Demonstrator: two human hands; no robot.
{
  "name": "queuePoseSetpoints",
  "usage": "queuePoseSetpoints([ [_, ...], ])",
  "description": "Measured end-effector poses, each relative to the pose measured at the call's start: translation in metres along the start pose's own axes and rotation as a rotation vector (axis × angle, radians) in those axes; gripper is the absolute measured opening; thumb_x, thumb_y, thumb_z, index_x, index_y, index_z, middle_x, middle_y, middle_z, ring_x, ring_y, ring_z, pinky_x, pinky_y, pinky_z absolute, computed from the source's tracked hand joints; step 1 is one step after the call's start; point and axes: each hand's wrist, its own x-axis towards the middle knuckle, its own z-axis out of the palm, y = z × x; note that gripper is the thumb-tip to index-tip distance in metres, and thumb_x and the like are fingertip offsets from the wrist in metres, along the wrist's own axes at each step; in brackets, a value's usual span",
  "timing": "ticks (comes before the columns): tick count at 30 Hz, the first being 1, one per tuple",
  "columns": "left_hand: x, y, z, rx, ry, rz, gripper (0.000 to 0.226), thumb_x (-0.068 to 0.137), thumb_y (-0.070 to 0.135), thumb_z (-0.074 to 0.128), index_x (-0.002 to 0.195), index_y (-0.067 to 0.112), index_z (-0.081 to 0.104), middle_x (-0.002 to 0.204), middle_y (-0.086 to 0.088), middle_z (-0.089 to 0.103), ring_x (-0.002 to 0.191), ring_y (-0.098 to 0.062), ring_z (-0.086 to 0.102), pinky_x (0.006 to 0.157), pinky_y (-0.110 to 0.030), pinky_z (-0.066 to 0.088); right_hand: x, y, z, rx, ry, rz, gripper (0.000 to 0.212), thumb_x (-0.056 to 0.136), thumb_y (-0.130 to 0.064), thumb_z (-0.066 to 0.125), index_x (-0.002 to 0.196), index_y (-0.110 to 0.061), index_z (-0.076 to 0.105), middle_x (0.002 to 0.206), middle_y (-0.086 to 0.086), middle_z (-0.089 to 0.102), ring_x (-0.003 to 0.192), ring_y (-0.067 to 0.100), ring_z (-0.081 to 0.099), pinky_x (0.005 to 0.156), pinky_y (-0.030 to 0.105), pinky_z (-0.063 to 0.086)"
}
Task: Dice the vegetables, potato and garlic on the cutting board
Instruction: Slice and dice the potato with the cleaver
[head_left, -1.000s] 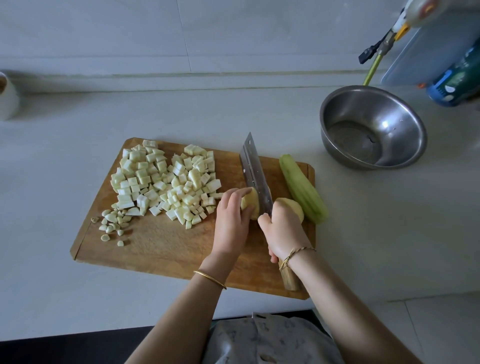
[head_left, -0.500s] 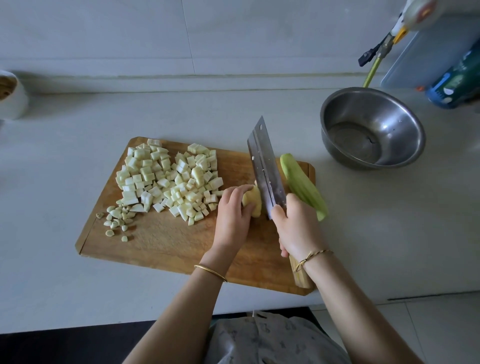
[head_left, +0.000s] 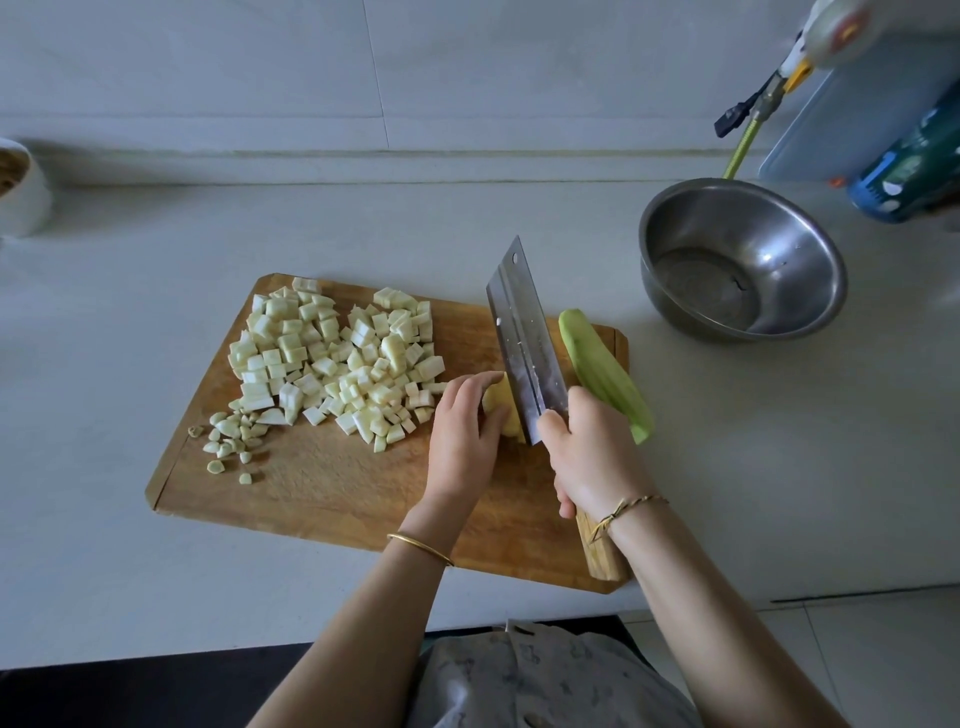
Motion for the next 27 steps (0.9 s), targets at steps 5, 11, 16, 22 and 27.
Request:
queuePoseSetpoints([
  [5,-0.0006,-0.0011,0.0035,-0.042,0.035,-0.038,0.033,0.087,0.008,0.064,0.12,0.015,0.061,0.112,0.008,0.054,0.105,-0.012,0.051,0.088,-0.018,0.042,0.0018,-0.0018,-0.0022,0.012,-0.024,0.016,0.029,0.096,-0.016,0.039,0.068,-0.014,0.031,0.06,0.007,0.042,0.021,0.009,0.041,0.028,0.015,0.026],
  [11,0.0001,0.0005,0.0052,-0.128,0.023,-0.102,0.034,0.087,0.003,0.064,0.12,0.014,0.061,0.112,0.005,0.048,0.098,0.0,0.045,0.08,-0.004,0.038,0.0055,-0.0033,-0.0034,0.043,-0.056,0.06,0.026,0.095,-0.014,0.039,0.069,-0.013,0.033,0.059,0.008,0.044,0.023,0.011,0.04,0.029,0.015,0.028],
  [16,0.0005,-0.0003,0.0047,-0.121,0.018,-0.091,0.033,0.087,0.002,0.063,0.118,0.014,0.06,0.108,0.008,0.046,0.097,-0.001,0.044,0.084,-0.006,0.038,0.0086,-0.0041,-0.0025,0.026,-0.084,0.068,0.025,0.095,-0.015,0.038,0.071,-0.012,0.033,0.061,0.01,0.045,0.023,0.012,0.041,0.029,0.016,0.03],
  [22,0.0005,-0.0011,0.0054,-0.141,0.026,-0.1,0.032,0.088,0.002,0.062,0.118,0.014,0.061,0.103,0.013,0.043,0.097,0.009,0.043,0.085,-0.004,0.037,0.0074,-0.0063,-0.0012,-0.004,-0.104,0.068,0.026,0.096,-0.015,0.037,0.071,-0.014,0.032,0.057,0.01,0.044,0.019,0.009,0.038,0.027,0.013,0.025],
  [27,0.0015,-0.0021,0.0054,-0.156,0.029,-0.11,0.031,0.088,0.002,0.062,0.117,0.014,0.06,0.1,0.012,0.042,0.094,0.002,0.046,0.083,-0.004,0.038,0.0098,-0.0063,0.0023,-0.029,-0.115,0.075,0.026,0.098,-0.017,0.036,0.072,-0.015,0.033,0.057,0.01,0.048,0.02,0.009,0.04,0.028,0.014,0.028],
])
